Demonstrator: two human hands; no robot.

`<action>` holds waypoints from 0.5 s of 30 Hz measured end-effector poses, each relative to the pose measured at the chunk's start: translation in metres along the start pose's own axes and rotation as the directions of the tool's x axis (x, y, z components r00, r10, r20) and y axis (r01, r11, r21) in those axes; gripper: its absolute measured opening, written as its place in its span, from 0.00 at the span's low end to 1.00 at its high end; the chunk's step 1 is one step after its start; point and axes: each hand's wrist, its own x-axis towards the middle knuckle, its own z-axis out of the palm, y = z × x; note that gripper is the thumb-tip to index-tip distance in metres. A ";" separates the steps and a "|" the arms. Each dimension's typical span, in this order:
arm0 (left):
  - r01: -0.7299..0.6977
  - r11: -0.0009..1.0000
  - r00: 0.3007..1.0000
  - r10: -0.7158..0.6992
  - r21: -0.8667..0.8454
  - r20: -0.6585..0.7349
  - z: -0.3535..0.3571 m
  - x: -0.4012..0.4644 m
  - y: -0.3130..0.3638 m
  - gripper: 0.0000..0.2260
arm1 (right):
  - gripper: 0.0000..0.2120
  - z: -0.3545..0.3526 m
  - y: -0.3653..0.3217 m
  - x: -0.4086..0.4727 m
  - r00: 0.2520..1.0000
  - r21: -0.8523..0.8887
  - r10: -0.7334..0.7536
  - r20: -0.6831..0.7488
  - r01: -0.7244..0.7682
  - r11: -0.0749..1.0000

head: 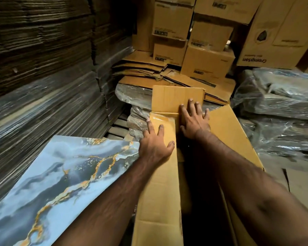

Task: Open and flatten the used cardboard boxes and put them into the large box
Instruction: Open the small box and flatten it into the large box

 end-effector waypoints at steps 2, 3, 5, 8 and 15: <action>-0.002 1.000 1.000 0.002 -0.005 0.008 -0.002 0.000 0.001 0.36 | 0.45 -0.003 0.005 0.015 0.991 0.001 0.008 0.130 -0.008 1.000; -0.004 1.000 1.000 0.004 -0.007 0.014 -0.003 0.000 0.001 0.36 | 0.45 -0.002 0.006 0.020 0.982 -0.007 0.013 0.187 -0.012 1.000; -0.006 1.000 1.000 0.006 -0.009 0.023 -0.003 0.000 0.000 0.36 | 0.43 0.002 0.007 0.025 0.973 -0.017 0.028 0.227 -0.024 1.000; -0.008 1.000 1.000 0.009 -0.022 0.012 -0.002 -0.001 0.000 0.36 | 0.41 0.009 0.004 0.022 0.980 -0.060 0.054 0.190 -0.043 0.997; 0.005 1.000 0.999 -0.004 -0.024 0.041 -0.008 -0.001 0.000 0.35 | 0.42 0.003 0.015 -0.005 0.981 -0.012 -0.066 0.180 0.069 0.998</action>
